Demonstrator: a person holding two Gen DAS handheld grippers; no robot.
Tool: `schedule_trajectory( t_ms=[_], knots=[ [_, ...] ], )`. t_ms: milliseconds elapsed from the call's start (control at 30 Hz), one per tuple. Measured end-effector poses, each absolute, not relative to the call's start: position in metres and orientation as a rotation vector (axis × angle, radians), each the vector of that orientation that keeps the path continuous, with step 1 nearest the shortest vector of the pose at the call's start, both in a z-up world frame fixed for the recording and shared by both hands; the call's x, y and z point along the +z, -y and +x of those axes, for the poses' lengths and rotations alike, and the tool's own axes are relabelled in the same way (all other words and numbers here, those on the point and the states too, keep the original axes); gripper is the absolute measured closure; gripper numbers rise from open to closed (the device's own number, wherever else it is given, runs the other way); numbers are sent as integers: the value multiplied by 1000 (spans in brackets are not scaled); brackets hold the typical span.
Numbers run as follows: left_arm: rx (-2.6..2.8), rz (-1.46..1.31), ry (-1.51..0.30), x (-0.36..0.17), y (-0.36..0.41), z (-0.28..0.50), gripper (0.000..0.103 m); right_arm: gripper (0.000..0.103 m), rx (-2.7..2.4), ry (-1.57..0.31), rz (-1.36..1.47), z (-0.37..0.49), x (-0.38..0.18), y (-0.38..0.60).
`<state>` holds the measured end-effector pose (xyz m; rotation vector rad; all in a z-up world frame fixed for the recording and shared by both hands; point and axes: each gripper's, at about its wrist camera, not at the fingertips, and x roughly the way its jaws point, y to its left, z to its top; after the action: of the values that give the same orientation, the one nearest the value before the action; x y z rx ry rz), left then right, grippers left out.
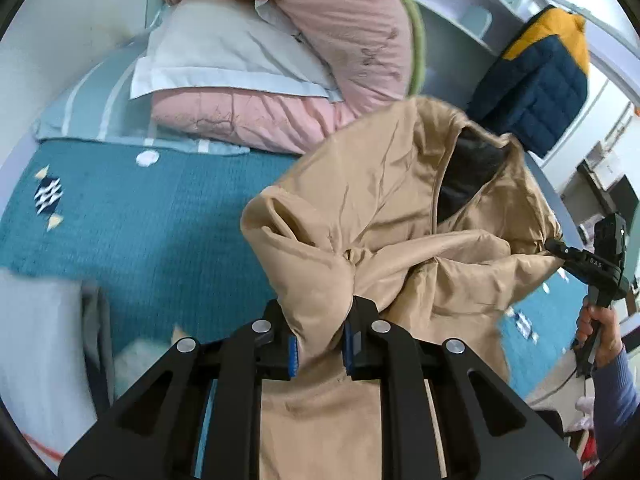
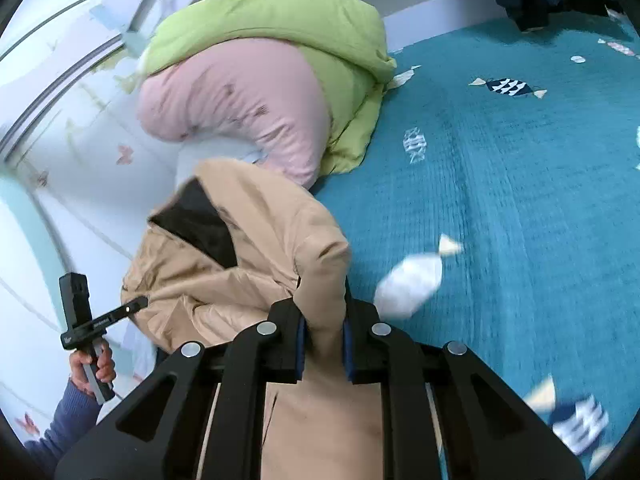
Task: Fold large clothes
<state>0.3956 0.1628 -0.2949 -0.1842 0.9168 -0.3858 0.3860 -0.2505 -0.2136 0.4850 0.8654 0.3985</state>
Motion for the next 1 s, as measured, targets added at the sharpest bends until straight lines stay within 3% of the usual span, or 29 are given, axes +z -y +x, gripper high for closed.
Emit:
schedule_trajectory(
  t_ms=[200, 367, 433, 533, 600, 667, 800, 1000],
  knots=[
    [-438, -127, -925, -299, -170, 289, 87, 90, 413, -965, 482, 293, -215, 245],
    [-435, -112, -1009, -343, -179, 222, 84, 89, 332, -1128, 548, 222, -267, 253],
    [-417, -116, -1051, -361, -184, 207, 79, 86, 276, -1191, 558, 205, -289, 258],
    [-381, -98, -1107, -382, -190, 195, 66, 70, 169, -1271, 593, 191, -314, 265],
    [-344, -58, -1091, -381, -193, 190, 34, 63, 149, -1260, 606, 185, -313, 269],
    [-330, -37, -1063, -375, -198, 184, 25, 53, 126, -1217, 588, 178, -299, 271],
    [-299, -12, -1022, -353, -220, 173, 21, 50, 102, -1107, 492, 167, -258, 267],
    [-246, -234, -929, -327, -254, 165, 20, 49, 200, -959, 393, 165, -214, 238]
  ],
)
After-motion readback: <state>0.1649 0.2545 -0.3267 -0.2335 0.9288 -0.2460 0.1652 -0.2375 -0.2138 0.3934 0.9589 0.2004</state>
